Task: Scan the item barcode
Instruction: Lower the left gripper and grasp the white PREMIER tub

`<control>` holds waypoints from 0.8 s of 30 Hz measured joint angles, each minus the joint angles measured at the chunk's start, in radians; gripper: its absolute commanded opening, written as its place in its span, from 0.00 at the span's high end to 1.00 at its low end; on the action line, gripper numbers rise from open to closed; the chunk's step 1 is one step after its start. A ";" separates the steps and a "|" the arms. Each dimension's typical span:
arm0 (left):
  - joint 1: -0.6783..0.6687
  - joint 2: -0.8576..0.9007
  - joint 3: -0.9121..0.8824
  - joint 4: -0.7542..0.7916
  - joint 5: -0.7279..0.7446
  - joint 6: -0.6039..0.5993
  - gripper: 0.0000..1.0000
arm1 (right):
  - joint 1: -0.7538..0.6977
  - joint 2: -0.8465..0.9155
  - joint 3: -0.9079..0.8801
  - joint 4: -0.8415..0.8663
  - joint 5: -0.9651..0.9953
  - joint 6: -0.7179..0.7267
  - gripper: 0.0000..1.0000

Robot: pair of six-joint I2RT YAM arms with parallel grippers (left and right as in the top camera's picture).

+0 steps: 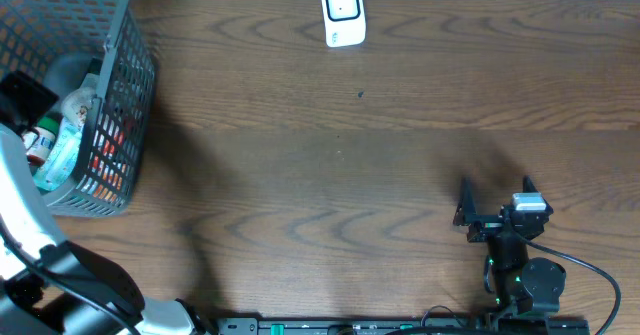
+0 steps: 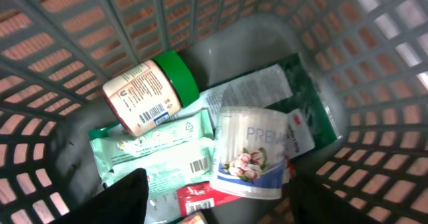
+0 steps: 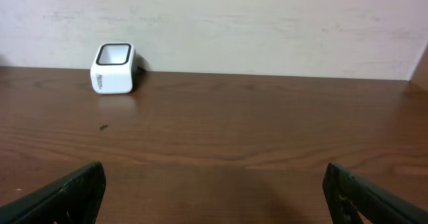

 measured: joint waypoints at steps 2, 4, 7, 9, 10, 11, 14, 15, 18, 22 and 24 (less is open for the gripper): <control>0.000 0.023 0.000 -0.002 0.006 0.000 0.20 | 0.000 0.000 0.000 0.000 0.000 0.000 0.01; 0.000 0.060 0.000 -0.005 0.025 -0.001 0.18 | 0.000 0.000 0.000 0.000 0.000 0.000 0.01; 0.000 0.096 0.000 -0.001 0.045 -0.002 0.16 | 0.000 0.000 0.000 0.000 0.000 0.000 0.01; -0.003 0.122 0.000 0.011 0.052 -0.001 0.15 | 0.000 0.000 0.000 0.000 0.000 0.000 0.01; -0.005 0.130 0.000 0.018 0.052 -0.001 0.14 | 0.000 0.000 0.000 0.000 0.000 0.000 0.01; -0.009 0.142 0.000 0.028 0.054 -0.001 0.11 | 0.000 0.000 0.000 0.000 0.000 0.000 0.01; -0.025 0.173 0.000 0.051 0.056 -0.001 0.11 | 0.000 0.000 0.000 0.000 0.000 0.000 0.01; -0.032 0.185 0.000 0.059 0.056 0.000 0.11 | 0.000 0.000 0.000 0.000 0.000 0.000 0.01; -0.058 0.232 0.000 0.068 0.062 0.010 0.11 | 0.000 0.000 0.000 0.000 0.000 0.000 0.01; -0.074 0.289 0.000 0.076 0.068 0.021 0.10 | 0.000 0.000 0.000 0.000 0.000 0.000 0.01; -0.074 0.316 0.000 0.082 0.071 0.022 0.10 | 0.000 0.000 0.000 0.000 0.000 0.000 0.01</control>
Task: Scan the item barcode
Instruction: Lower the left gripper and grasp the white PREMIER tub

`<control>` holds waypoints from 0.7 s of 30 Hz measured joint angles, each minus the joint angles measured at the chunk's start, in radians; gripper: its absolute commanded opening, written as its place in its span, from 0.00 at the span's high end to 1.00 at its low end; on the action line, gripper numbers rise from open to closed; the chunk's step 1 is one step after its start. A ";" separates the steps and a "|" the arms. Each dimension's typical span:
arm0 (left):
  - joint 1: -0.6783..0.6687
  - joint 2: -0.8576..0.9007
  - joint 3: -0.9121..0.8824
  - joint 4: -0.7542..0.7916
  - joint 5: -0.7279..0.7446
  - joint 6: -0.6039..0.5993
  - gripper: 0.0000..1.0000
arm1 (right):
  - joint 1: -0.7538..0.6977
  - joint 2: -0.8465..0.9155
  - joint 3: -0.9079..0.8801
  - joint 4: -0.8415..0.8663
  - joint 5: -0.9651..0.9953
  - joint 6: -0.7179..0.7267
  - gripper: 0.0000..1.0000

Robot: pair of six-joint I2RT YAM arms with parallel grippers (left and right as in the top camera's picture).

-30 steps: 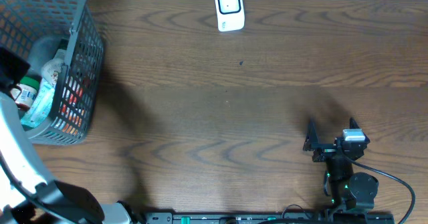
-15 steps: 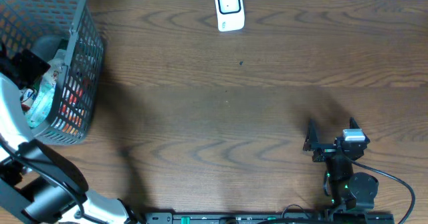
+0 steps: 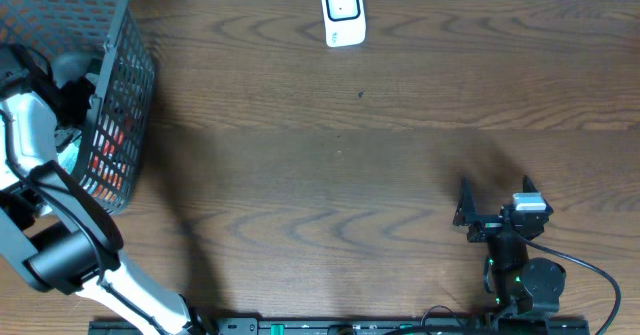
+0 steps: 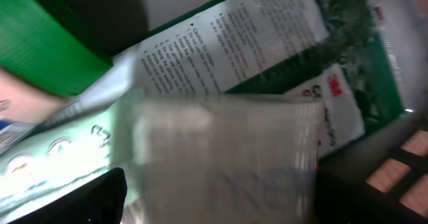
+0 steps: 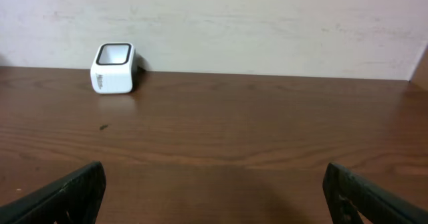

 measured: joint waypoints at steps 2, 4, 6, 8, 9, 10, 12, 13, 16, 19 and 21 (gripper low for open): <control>0.000 0.025 0.000 0.014 0.001 0.000 0.11 | 0.000 0.000 0.000 0.000 0.000 0.000 0.01; 0.000 0.044 0.000 0.018 0.002 0.000 0.13 | 0.000 0.000 0.000 0.000 0.000 0.000 0.01; 0.000 0.047 0.000 0.022 0.002 0.001 0.16 | 0.000 0.000 0.000 0.000 0.000 0.000 0.01; 0.000 0.047 0.000 0.026 0.003 0.004 0.21 | 0.000 0.000 0.000 0.000 0.000 0.000 0.01; 0.000 0.047 0.000 0.026 0.003 0.006 0.24 | 0.000 0.000 0.000 0.000 0.000 0.000 0.01; 0.000 0.045 0.000 0.027 0.003 0.005 0.28 | 0.000 0.000 0.000 0.000 0.000 0.000 0.01; 0.000 0.038 0.000 0.027 0.002 0.008 0.28 | 0.000 0.000 0.000 0.000 0.000 0.000 0.01; 0.000 0.026 0.000 0.029 0.000 0.006 0.29 | 0.000 0.000 0.000 0.000 0.000 0.000 0.01; 0.000 -0.034 0.000 0.037 -0.001 0.006 0.29 | 0.000 0.000 0.000 0.000 0.000 0.000 0.01; 0.000 -0.148 0.000 0.040 -0.001 0.006 0.29 | 0.000 0.000 0.000 0.000 0.000 0.000 0.01; 0.000 -0.208 0.000 0.040 -0.001 0.003 0.29 | 0.000 0.000 0.000 0.000 0.000 0.000 0.01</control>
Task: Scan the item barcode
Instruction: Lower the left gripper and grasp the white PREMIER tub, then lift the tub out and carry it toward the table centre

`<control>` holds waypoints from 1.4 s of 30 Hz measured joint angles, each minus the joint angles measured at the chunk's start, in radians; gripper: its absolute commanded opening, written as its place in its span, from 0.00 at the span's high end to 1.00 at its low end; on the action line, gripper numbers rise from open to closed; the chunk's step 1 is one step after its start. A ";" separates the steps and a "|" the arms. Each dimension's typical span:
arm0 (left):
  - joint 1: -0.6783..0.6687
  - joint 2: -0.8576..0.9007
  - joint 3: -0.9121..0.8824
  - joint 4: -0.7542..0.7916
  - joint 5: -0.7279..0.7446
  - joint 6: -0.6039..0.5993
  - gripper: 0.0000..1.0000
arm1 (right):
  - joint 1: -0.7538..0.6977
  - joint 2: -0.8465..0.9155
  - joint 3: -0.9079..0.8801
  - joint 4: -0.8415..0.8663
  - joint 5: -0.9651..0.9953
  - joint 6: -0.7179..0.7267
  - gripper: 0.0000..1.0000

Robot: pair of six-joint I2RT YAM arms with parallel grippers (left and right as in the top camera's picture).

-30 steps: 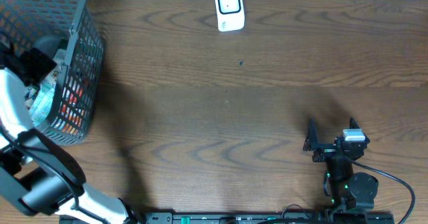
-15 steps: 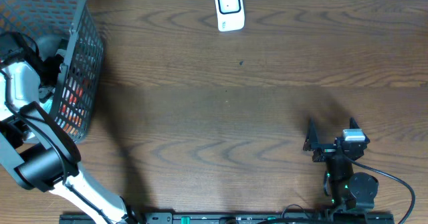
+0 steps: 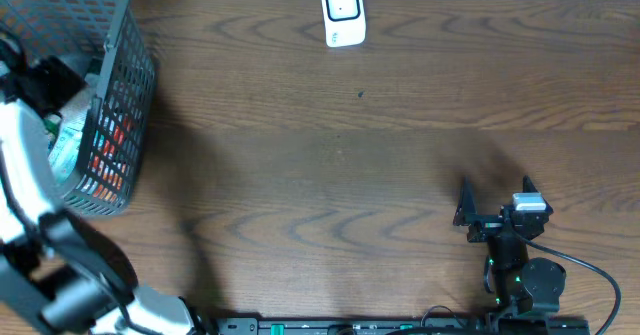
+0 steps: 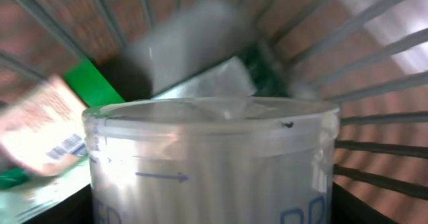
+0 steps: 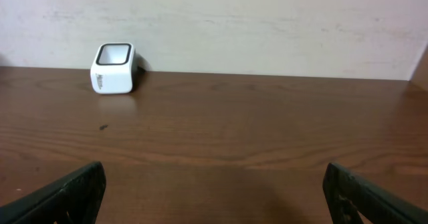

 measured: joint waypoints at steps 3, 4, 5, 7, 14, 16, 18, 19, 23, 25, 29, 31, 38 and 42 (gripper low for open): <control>0.001 -0.132 0.000 -0.006 -0.001 -0.009 0.28 | 0.000 0.000 0.000 0.000 0.000 0.000 0.01; 0.001 -0.168 0.000 -0.009 0.000 -0.013 0.29 | 0.000 0.000 0.000 0.000 0.000 0.000 0.01; 0.001 -0.218 0.000 -0.018 0.000 -0.023 0.29 | 0.000 0.000 0.000 0.000 0.000 0.000 0.01; 0.001 -0.304 0.000 -0.042 0.000 -0.041 0.29 | 0.000 0.000 0.000 0.000 0.000 0.000 0.01; -0.071 -0.602 0.000 -0.211 0.085 -0.079 0.28 | 0.000 0.000 0.000 0.000 0.000 0.000 0.01; -0.126 -0.653 0.001 -0.262 0.123 -0.080 0.29 | 0.000 0.000 0.000 0.000 0.000 0.000 0.01; -0.212 -0.690 0.003 -0.334 0.158 -0.083 0.28 | 0.000 0.000 0.000 0.000 0.000 0.000 0.01; -0.247 -0.695 0.004 -0.359 0.163 -0.083 0.28 | 0.000 0.000 0.000 0.000 0.000 0.000 0.01; -0.418 -0.674 0.004 -0.468 0.181 -0.078 0.29 | 0.000 0.000 0.000 0.000 0.000 0.000 0.01; -0.492 -0.653 0.001 -0.497 0.183 -0.071 0.28 | 0.000 0.000 0.000 0.000 0.000 0.000 0.01; -0.638 -0.608 -0.032 -0.521 0.189 -0.056 0.28 | 0.000 0.000 0.000 0.000 0.000 0.000 0.01; -0.711 -0.572 -0.058 -0.522 0.190 -0.056 0.29 | 0.000 0.000 0.000 0.000 0.000 0.000 0.01; -0.881 -0.462 -0.129 -0.520 0.191 -0.053 0.28 | 0.000 0.000 0.000 0.000 0.000 0.000 0.01; -0.950 -0.394 -0.162 -0.515 0.191 -0.053 0.29 | 0.000 0.000 0.000 0.000 0.000 0.000 0.01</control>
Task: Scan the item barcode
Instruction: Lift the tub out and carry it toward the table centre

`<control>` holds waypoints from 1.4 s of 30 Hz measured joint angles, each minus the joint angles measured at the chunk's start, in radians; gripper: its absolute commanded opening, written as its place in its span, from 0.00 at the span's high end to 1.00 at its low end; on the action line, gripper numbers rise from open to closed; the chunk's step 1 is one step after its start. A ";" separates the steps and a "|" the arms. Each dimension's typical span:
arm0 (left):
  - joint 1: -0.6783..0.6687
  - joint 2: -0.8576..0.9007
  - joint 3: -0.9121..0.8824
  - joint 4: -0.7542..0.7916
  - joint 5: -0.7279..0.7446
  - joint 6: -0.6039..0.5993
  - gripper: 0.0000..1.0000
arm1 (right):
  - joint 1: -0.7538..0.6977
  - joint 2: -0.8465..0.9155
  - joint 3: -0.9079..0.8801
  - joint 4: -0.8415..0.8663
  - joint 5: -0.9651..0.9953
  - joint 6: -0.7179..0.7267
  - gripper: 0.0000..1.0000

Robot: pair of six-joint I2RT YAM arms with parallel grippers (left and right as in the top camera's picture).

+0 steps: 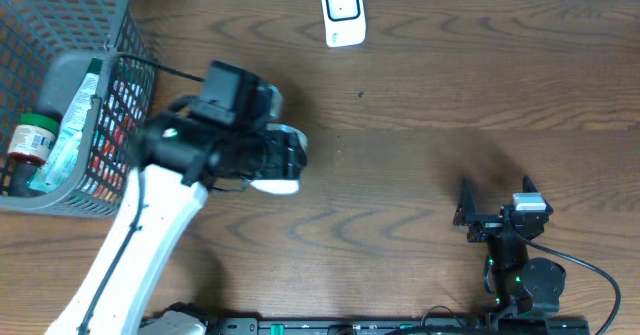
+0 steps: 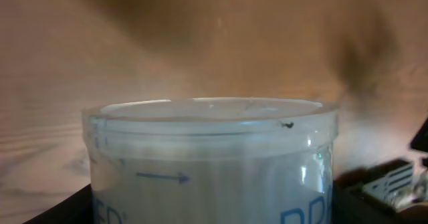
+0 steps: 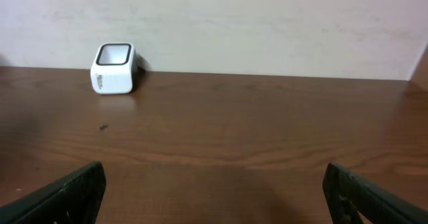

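A clear round tub of cotton swabs [image 2: 210, 157] with blue print fills the lower part of the left wrist view. My left gripper [image 1: 283, 158] is shut on it and holds it above the table's middle left, right of the basket; the tub [image 1: 276, 184] shows white from overhead. No barcode shows on it. The white scanner [image 1: 342, 13] stands at the table's far edge, also seen in the right wrist view as a small white box [image 3: 114, 77]. My right gripper [image 1: 495, 207] rests open near the front right, its fingers [image 3: 73, 190] wide apart around nothing.
A grey wire basket [image 1: 120, 85] stands at the far left. It holds a green-lidded jar [image 1: 28, 140], a pale green packet [image 1: 65, 135] and other packs. A pale wall runs behind the scanner.
My left gripper was inside the basket with the tub in it. Now it is out over the table, right of the basket, with the tub still held. The right arm has not moved.
My left gripper hung open over the basket's contents, the tub lying below it. Then it was low over the tub, then shut on it with the basket bars around. Now the tub is held over the open table.
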 measured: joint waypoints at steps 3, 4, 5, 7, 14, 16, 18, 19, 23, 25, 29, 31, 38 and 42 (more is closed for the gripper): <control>-0.046 0.050 -0.025 0.023 0.000 0.000 0.29 | 0.000 0.000 0.000 0.000 0.000 0.000 0.01; -0.056 0.063 -0.030 0.028 0.000 0.000 0.28 | 0.000 0.000 0.000 0.000 0.000 0.000 0.01; -0.071 0.079 -0.036 0.034 0.000 0.000 0.28 | 0.000 0.000 0.000 0.000 0.000 0.000 0.01; -0.092 0.107 -0.045 0.043 0.000 0.000 0.29 | 0.000 0.000 0.000 0.000 0.000 0.000 0.01; -0.132 0.168 -0.048 0.081 0.000 0.000 0.29 | 0.000 0.000 0.000 0.000 0.000 0.000 0.01; -0.137 0.170 -0.048 0.090 0.000 0.000 0.29 | 0.000 0.000 0.000 0.000 0.000 0.000 0.01; -0.143 0.170 -0.052 0.104 0.000 0.000 0.29 | 0.000 0.000 0.000 0.000 0.000 0.000 0.01; -0.146 0.170 -0.059 0.109 0.000 0.000 0.29 | 0.000 0.000 0.000 0.000 0.000 0.000 0.01; -0.164 0.170 -0.142 0.161 0.000 -0.009 0.28 | 0.000 0.000 0.000 0.000 0.000 0.000 0.01; -0.179 0.171 -0.198 0.233 0.000 -0.012 0.28 | 0.000 0.000 0.000 0.000 0.000 0.000 0.01; -0.221 0.172 -0.290 0.413 0.000 -0.021 0.29 | 0.000 0.000 0.000 0.000 0.000 0.000 0.01; -0.249 0.174 -0.335 0.511 -0.003 -0.035 0.29 | 0.000 0.000 0.000 0.000 0.000 0.000 0.01; -0.325 0.225 -0.423 0.684 -0.071 -0.079 0.29 | 0.000 0.000 0.000 0.000 0.000 0.000 0.01; -0.352 0.291 -0.425 0.755 -0.084 -0.088 0.27 | 0.000 0.000 0.000 0.000 0.000 0.000 0.01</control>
